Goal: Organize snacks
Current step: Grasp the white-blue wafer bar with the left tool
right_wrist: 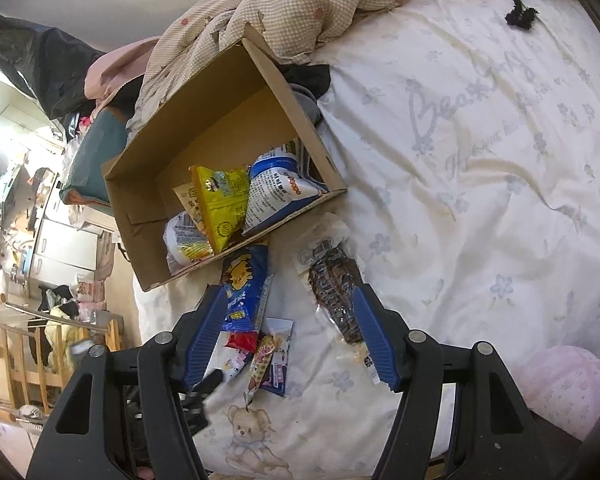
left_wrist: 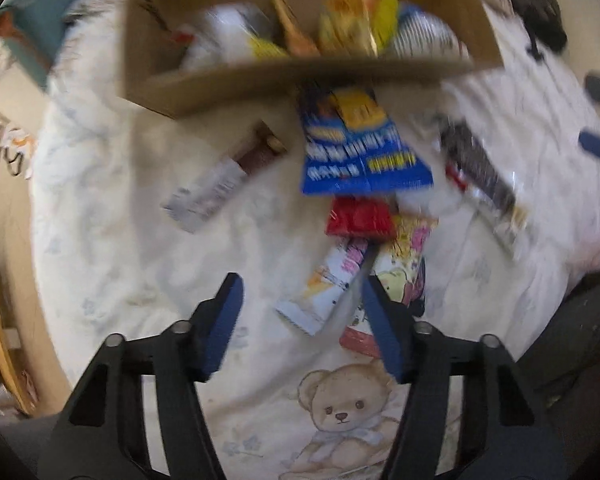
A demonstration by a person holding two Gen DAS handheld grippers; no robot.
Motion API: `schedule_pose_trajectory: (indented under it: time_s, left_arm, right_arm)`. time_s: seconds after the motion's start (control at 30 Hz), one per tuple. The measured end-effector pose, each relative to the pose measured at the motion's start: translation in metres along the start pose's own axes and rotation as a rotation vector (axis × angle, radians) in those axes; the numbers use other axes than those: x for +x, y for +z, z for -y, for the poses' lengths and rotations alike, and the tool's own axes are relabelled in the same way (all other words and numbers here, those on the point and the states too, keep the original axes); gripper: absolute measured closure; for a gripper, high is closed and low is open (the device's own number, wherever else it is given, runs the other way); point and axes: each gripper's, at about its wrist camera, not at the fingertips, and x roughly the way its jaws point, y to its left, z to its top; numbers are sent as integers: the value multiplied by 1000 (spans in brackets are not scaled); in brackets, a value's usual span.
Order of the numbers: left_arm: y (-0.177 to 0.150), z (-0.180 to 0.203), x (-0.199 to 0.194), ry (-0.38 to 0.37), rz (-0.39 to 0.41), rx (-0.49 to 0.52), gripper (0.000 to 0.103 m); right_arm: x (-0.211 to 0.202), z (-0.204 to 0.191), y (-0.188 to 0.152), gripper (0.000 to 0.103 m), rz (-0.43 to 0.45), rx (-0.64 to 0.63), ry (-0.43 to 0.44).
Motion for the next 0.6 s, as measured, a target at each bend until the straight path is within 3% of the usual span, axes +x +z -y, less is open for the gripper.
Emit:
schedule_pose_trajectory:
  time_s: [0.2,0.33,0.37,0.4,0.47,0.6]
  left_arm:
    - [9,11,28,-18,-57,55,59]
    - [17,23,34,-32,-46,118,62]
    - [18,26,34,-32,-45,135,65]
    - [19,27,34,-32,-42,141,79]
    - [19,28,32,-37,-48,142,86]
    - [11,30,21,-59,-55,140,87]
  right_arm:
    - [4,2,0,35,-10,-4,-14]
    - [8,4,0,35,-21,5,-16]
    - [9,3,0,35,-24,2,-20]
    - [10,2,0,35,-25,-2,-23]
    - [11,1,0,35,-27,-8,-30]
    - [12,1,1,35,-24,-3,-38]
